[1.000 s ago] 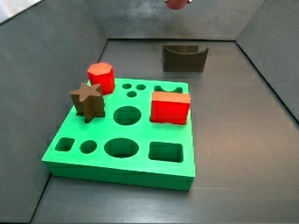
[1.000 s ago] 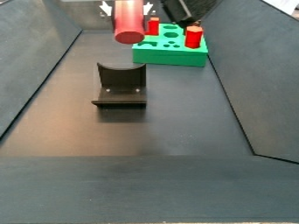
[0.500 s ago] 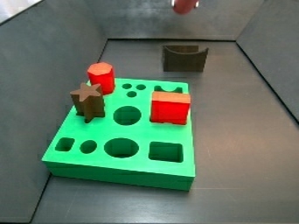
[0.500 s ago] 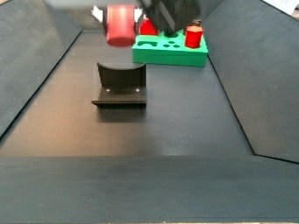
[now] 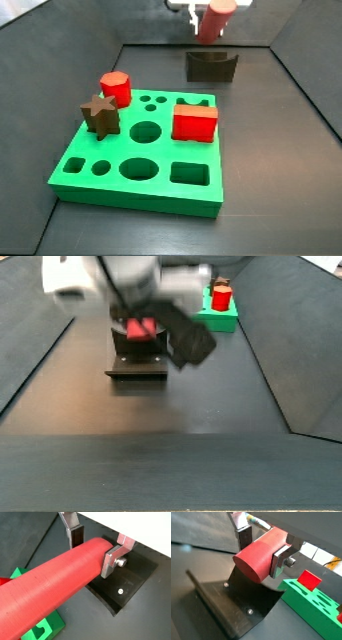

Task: Pick up the oval object. Move up. Place the oval object on the fixture. Regrasp the oval object. Move to above the board. Insert the oval object.
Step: Place the oval object on the fixture, then regrasp the oval object.

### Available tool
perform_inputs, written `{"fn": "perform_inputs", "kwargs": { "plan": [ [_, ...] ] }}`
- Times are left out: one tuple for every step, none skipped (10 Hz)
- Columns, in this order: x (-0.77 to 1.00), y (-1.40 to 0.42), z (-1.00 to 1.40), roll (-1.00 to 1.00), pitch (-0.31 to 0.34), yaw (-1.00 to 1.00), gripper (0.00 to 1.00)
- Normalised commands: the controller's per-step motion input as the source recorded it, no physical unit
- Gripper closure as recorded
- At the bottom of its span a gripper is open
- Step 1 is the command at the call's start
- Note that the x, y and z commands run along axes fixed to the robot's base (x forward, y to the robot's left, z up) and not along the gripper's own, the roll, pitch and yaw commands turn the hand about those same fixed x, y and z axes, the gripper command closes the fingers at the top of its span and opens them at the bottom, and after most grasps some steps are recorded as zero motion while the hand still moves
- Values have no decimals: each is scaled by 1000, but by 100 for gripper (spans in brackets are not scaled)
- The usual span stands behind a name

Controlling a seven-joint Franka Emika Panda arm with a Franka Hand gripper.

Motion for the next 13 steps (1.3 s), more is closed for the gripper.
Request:
{"fn": "perform_inputs", "kwargs": {
  "plan": [
    [169, 105, -1000, -709, 86, -142, 100],
    [184, 114, -1000, -494, 71, -141, 100],
    [193, 120, -1000, -339, 65, -139, 100],
    [199, 117, -1000, -262, 60, -135, 100],
    [183, 108, -894, -196, 35, -131, 100],
    [147, 94, -710, -184, 23, -126, 100],
    [109, 87, -591, -131, 10, -112, 100],
    [92, 65, -592, -118, 4, -105, 100],
    [0, -500, -167, 0, 0, 0, 100],
    [0, 0, 0, 0, 0, 0, 0],
    [0, 0, 1000, -7, 92, -47, 0],
    [-2, -2, 1000, -5, 94, -45, 0],
    [-17, -1, 1000, 26, 93, -45, 0]
  ]
}}
